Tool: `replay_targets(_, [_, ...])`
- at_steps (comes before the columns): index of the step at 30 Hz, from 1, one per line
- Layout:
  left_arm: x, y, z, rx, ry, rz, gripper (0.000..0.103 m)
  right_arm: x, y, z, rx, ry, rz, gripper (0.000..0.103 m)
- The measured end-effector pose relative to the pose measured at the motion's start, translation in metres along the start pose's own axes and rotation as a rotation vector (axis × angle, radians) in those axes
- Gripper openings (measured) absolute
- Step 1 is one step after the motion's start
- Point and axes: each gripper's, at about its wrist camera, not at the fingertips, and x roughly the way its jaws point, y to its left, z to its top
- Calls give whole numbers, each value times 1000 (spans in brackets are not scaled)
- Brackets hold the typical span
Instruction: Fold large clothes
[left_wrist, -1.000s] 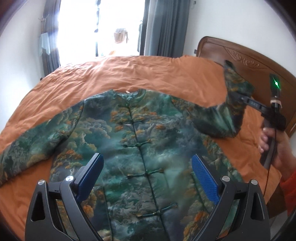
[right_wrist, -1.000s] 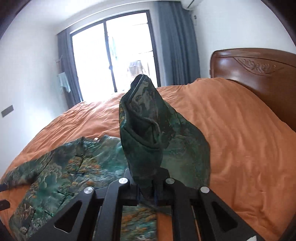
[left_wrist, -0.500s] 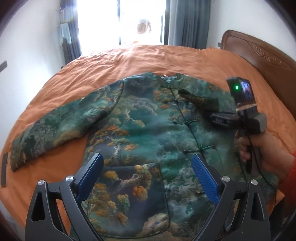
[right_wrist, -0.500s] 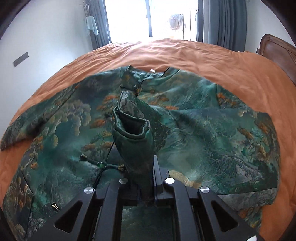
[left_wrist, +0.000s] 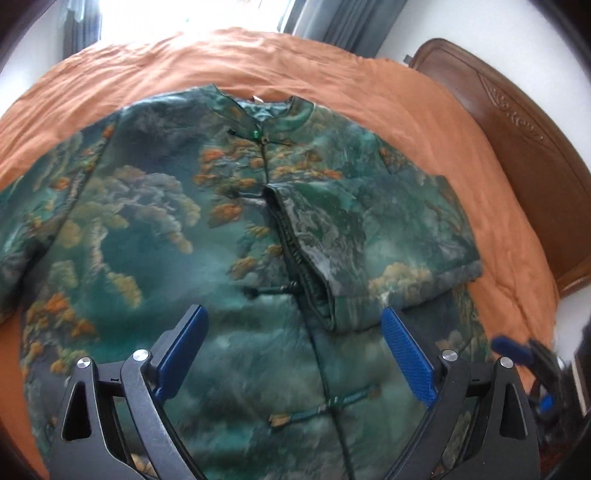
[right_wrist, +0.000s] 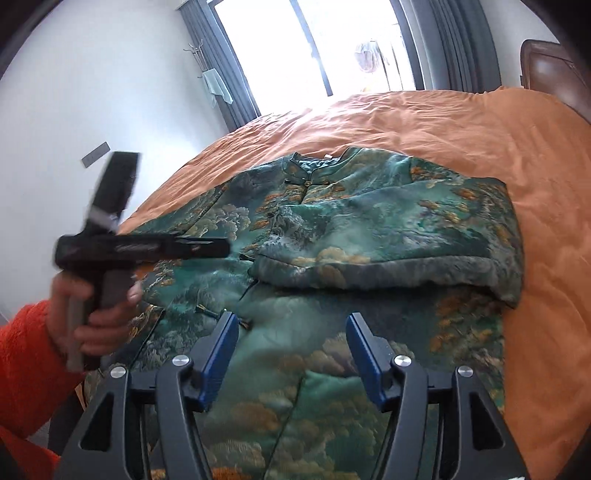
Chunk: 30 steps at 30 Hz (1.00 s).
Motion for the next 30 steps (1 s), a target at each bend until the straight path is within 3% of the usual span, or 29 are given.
replay_targets(3, [42,-12,18,-3,77,38,87,-20,-4,-13,15,-18,-14,62])
replay_targets(5, [57,-18,23,7,77,87,68,-31,-5,-24,20,-31,-20,62])
replay_targets(6, [61,-20,25,13,91,67,27,-36,-4,-29,17,-38,-28,62])
replay_targets(7, [63,-22,28,16,102,84,8,-40,-4,-34,13,-45,-38,62])
replay_targets(11, [24,-28,45,43,-32,145,6,-54,0,-55,15,-91,-75,62])
replay_targets(14, [-12,-15,61,12,-130,158,6,-62,0,-69,34,-115,-79,62])
replay_targets(16, [-20,-2,67,0,-162,212,6,-59,0,-74,32,-117,-89,62])
replay_targets(19, [-7,22,62,-34,-145,312,7,-55,0,-82,32,-112,-107,62])
replay_targets(22, [23,45,43,-66,-74,402,7,-48,-2,-88,41,-94,-121,62])
replay_targets(27, [39,51,22,-53,-67,440,8,-42,-11,-97,71,-54,-132,62])
replay_targets(30, [29,43,22,-29,-83,446,8,-42,-20,-81,62,-36,-120,62])
